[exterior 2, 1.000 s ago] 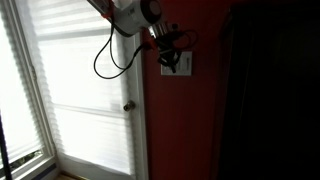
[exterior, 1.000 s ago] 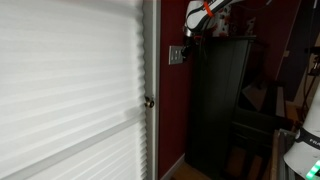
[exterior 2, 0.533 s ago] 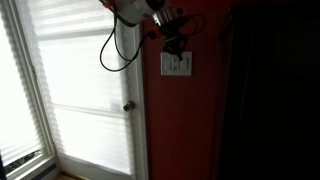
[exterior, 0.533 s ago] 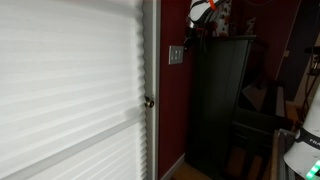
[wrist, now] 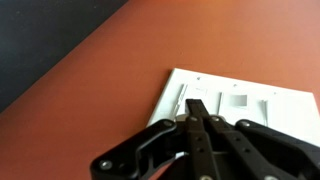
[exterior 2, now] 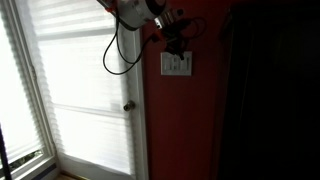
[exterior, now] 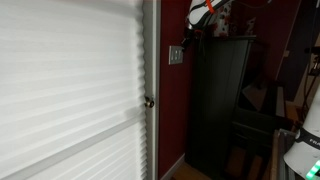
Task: Flip the far left light switch upwards, flip the two middle light switches to the right, flip the far right light switch upwards
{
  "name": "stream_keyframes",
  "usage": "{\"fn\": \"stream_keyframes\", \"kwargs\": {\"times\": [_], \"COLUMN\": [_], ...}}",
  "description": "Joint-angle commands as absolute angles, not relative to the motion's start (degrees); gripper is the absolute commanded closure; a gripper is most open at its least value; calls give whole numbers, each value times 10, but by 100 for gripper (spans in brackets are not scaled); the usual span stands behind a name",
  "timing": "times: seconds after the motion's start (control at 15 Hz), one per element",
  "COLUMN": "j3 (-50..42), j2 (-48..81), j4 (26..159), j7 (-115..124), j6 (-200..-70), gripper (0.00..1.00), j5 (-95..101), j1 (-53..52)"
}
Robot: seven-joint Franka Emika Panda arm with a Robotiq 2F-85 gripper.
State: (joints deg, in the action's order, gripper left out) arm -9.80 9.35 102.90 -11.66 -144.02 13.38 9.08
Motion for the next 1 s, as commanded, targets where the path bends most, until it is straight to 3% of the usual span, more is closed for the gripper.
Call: {"fn": "stream_keyframes", "kwargs": {"times": [0.0, 0.53, 0.93], "j3": [-96, -101, -77], "j2": [112, 127, 77], "j4": [1015, 1016, 1015], "j7": [-112, -102, -170], "j6": [-1450, -1511, -1252], "gripper": [100, 100, 100], "j5": [132, 138, 49], "j1": [94, 95, 94]}}
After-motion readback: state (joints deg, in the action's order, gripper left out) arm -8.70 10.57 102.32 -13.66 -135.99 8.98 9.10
